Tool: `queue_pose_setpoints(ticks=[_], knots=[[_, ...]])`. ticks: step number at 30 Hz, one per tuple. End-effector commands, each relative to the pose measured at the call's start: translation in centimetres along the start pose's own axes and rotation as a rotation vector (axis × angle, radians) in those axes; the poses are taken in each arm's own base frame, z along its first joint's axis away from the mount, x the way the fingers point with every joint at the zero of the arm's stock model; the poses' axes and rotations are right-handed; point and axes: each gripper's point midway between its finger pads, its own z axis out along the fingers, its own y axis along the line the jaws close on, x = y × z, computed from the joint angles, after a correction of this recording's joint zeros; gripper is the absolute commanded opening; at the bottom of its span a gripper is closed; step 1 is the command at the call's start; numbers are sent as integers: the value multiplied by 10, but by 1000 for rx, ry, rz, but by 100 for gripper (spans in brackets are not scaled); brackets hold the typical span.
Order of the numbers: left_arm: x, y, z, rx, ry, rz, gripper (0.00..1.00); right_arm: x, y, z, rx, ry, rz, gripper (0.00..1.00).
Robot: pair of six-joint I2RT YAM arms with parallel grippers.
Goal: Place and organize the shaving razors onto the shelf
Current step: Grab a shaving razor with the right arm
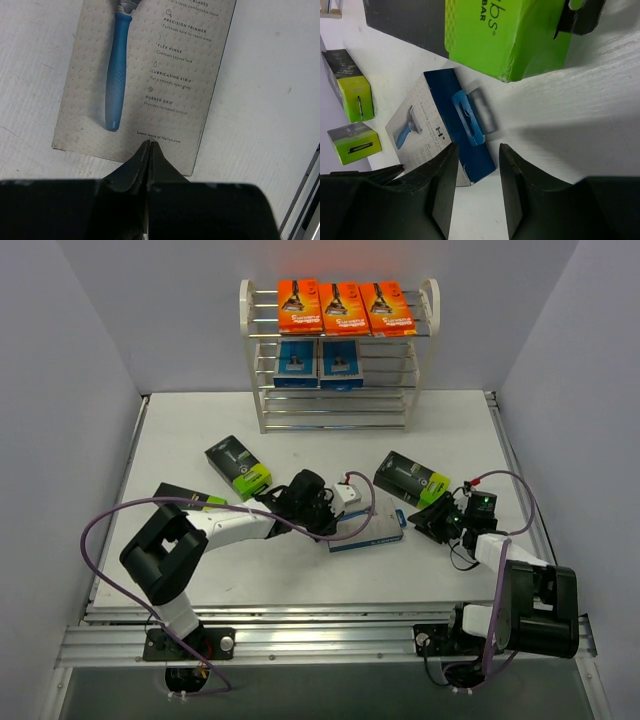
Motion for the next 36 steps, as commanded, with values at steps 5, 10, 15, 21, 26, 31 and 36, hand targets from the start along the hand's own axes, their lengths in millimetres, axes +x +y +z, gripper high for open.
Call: queue_pose_setpoints(ticks=[5,10,15,21,26,31,36], knots=[[-15,1,2,-11,-20,12,2,-5,-3,9,-28,-11,-28,34],[-14,0,4,-4,-11,11,2,-2,-7,13,-32,-2,-25,36],[-12,-1,6,3,-2,9,2,-1,-9,18,-45,3,-21,36],[-11,-3,8,13,6,8,2,3,-7,22,-66,14,-15,36],[-11,-3,10,15,9,9,2,6,-7,26,-52,23,-29,35],[-11,-3,10,18,10,9,2,13,-5,31,-53,45,-33,34],[-11,-5,12,24,12,15,2,19,-3,36,-60,58,-31,32]])
